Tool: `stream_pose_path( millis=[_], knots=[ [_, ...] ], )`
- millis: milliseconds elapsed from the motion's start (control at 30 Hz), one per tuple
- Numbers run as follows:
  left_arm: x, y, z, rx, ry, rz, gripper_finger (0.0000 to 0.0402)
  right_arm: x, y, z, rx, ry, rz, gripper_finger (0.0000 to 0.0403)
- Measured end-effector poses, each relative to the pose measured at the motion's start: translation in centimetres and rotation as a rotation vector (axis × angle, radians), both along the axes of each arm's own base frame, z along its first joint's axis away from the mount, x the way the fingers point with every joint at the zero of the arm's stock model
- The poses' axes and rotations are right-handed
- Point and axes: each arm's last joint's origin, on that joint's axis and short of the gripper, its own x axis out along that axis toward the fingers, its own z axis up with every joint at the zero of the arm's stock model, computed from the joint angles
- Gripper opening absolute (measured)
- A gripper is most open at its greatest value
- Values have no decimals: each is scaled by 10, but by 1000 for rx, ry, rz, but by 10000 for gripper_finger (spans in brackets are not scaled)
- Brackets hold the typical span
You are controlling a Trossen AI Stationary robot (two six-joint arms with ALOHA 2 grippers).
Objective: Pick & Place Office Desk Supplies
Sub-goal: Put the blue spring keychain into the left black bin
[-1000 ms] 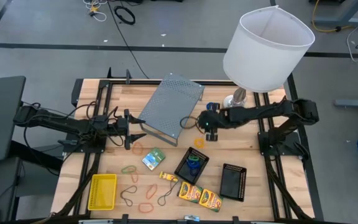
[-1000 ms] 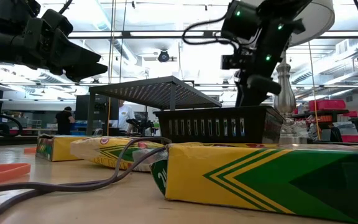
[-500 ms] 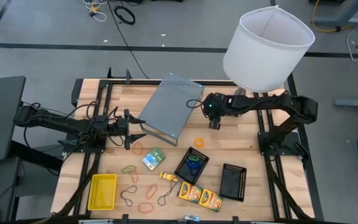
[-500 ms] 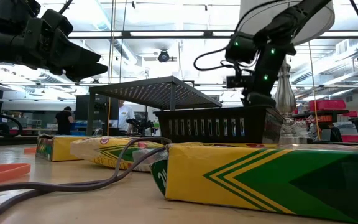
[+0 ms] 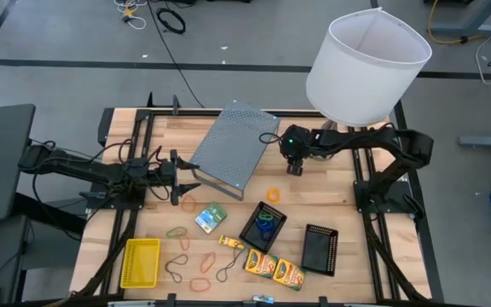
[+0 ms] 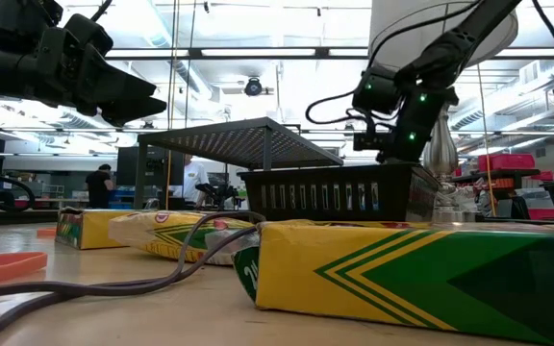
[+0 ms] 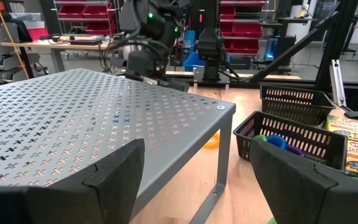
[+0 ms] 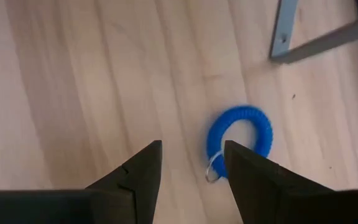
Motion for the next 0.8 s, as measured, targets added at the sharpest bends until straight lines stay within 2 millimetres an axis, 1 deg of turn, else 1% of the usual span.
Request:
stream_pose_path(
  millis=[167, 367, 567, 667, 733, 800],
  knots=[
    [0, 0, 0, 0, 0, 0, 293, 2, -8, -10, -8, 5, -3, 183],
    [0, 0, 0, 0, -1, 0, 293, 0, -18, -20, 0, 34, -21, 183],
    [0, 0, 0, 0, 0, 0, 293, -1, -23, -23, 24, 30, -24, 177],
    [0, 0, 0, 0, -1, 0, 293, -2, -22, -23, 44, 28, -17, 153],
    [0, 0, 0, 0, -1, 0, 293, -3, -21, -24, 62, 33, -11, 125],
    [0, 0, 0, 0, -1, 0, 293, -3, -20, -24, 84, 37, -12, 88]
  ],
)
